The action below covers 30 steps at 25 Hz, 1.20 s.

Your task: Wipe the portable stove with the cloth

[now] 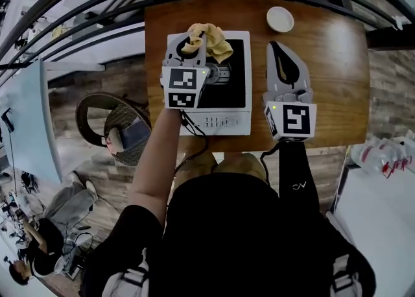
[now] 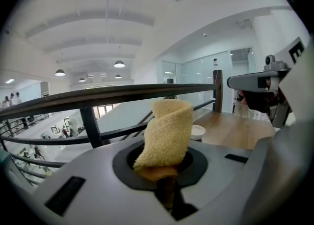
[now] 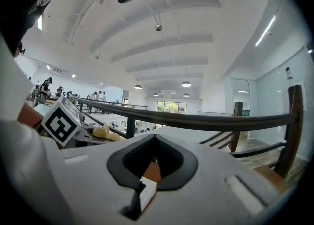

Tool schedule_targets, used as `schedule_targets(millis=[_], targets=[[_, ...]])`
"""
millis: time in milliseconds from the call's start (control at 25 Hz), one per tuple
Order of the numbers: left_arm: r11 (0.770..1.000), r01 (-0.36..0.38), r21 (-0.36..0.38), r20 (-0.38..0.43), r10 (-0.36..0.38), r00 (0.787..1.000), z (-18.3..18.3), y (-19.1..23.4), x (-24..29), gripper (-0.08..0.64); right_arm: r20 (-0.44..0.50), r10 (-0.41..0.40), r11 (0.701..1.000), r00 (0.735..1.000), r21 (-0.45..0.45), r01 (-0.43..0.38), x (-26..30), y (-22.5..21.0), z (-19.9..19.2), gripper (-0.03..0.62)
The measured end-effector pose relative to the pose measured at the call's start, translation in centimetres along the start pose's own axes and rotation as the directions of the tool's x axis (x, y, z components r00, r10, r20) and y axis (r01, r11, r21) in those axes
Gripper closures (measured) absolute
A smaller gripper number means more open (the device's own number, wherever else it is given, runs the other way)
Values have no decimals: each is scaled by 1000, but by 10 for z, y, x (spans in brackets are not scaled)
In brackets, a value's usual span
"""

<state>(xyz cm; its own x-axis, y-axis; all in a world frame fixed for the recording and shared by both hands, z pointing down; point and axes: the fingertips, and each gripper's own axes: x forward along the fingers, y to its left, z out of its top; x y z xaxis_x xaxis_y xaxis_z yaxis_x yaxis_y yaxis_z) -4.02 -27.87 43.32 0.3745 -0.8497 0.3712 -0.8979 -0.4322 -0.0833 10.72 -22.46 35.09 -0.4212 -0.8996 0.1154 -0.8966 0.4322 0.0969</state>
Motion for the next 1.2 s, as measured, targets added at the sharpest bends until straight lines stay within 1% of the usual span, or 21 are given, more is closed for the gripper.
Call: schedule_targets(millis=[80, 200, 400, 480, 600, 720, 800, 880, 960, 1040, 1200], targets=[[999, -53, -7, -4, 53, 999, -4, 20, -13, 531, 10, 28, 999, 1000, -15, -28, 3, 10, 4, 589], [991, -128, -28, -19, 127, 992, -19, 54, -33, 531, 14, 48, 999, 999, 3, -48, 9, 25, 8, 589], [966, -241, -96, -52, 237, 970, -50, 110, -75, 531, 59, 75, 997, 995, -37, -73, 13, 50, 18, 589], [958, -256, -131, -53, 251, 966, -58, 125, -86, 531, 65, 82, 996, 995, -42, -80, 20, 60, 20, 589], [958, -249, -142, -25, 248, 969, -55, 129, -92, 531, 71, 84, 996, 994, -36, -82, 28, 70, 21, 589], [966, -198, -166, 61, 210, 976, -27, 103, -102, 531, 86, 76, 997, 993, -35, -74, 15, 61, 28, 589], [972, -141, -191, 134, 168, 977, -2, 81, -107, 531, 96, 62, 998, 993, -31, -59, 6, 51, 31, 589], [978, -81, -191, 186, 117, 975, 17, 60, -107, 531, 99, 42, 999, 994, -11, -41, 3, 47, 32, 589], [986, -17, -167, 221, 54, 974, 29, 40, -105, 531, 93, 18, 1000, 995, -4, -18, 1, 47, 31, 589], [988, 56, -145, 246, -19, 969, 40, 13, -101, 531, 95, 7, 1000, 995, -28, -5, -6, 46, 34, 589], [974, 190, -124, 257, -153, 954, 53, -40, -81, 531, 87, -29, 999, 996, -31, 32, -16, 34, 35, 589]])
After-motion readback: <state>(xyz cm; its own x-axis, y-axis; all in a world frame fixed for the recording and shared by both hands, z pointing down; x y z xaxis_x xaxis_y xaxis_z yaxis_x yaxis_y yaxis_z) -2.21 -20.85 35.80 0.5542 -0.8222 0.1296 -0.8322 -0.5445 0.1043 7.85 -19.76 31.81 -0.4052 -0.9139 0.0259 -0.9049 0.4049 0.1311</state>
